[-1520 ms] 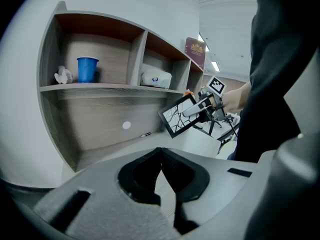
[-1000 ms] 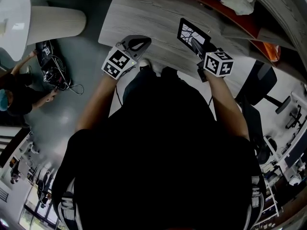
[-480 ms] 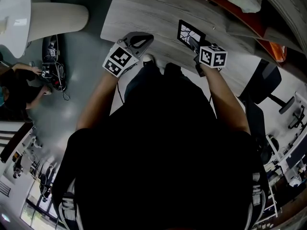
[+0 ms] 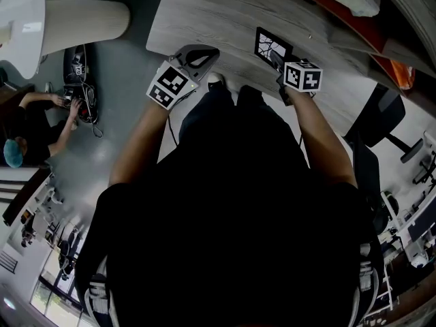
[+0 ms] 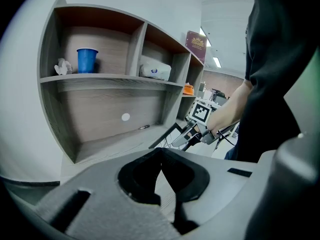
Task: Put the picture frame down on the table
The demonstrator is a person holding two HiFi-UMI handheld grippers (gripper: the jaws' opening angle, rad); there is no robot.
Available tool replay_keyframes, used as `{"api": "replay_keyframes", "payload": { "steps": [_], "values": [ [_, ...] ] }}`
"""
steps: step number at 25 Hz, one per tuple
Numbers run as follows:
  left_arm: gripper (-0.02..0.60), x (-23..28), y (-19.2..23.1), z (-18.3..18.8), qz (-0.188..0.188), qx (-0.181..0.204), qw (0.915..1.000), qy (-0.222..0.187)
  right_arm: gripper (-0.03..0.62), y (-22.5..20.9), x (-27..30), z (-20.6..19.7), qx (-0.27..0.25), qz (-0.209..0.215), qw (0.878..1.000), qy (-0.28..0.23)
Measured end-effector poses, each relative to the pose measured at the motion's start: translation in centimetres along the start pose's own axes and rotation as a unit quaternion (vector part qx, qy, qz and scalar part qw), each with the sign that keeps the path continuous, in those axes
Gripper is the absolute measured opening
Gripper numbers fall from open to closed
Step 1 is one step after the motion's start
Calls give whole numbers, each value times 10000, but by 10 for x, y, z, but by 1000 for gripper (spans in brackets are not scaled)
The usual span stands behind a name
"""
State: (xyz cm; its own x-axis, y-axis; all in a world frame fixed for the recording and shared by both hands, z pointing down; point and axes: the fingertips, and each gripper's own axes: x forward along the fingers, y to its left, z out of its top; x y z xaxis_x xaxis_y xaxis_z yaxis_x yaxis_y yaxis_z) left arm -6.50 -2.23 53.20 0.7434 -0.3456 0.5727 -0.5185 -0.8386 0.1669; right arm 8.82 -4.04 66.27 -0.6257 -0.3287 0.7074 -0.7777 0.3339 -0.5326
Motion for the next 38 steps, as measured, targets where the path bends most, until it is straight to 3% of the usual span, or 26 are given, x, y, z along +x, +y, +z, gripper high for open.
{"api": "replay_keyframes", "payload": {
  "steps": [17, 38],
  "values": [
    [17, 5, -2, -17, -167, -113, 9996, 220, 15, 4, 23, -39, -98, 60, 9988, 470],
    [17, 8, -3, -21, -242, -262, 9990, 269, 17, -13, 25, -37, 414, 128, 9982, 423]
  ]
}}
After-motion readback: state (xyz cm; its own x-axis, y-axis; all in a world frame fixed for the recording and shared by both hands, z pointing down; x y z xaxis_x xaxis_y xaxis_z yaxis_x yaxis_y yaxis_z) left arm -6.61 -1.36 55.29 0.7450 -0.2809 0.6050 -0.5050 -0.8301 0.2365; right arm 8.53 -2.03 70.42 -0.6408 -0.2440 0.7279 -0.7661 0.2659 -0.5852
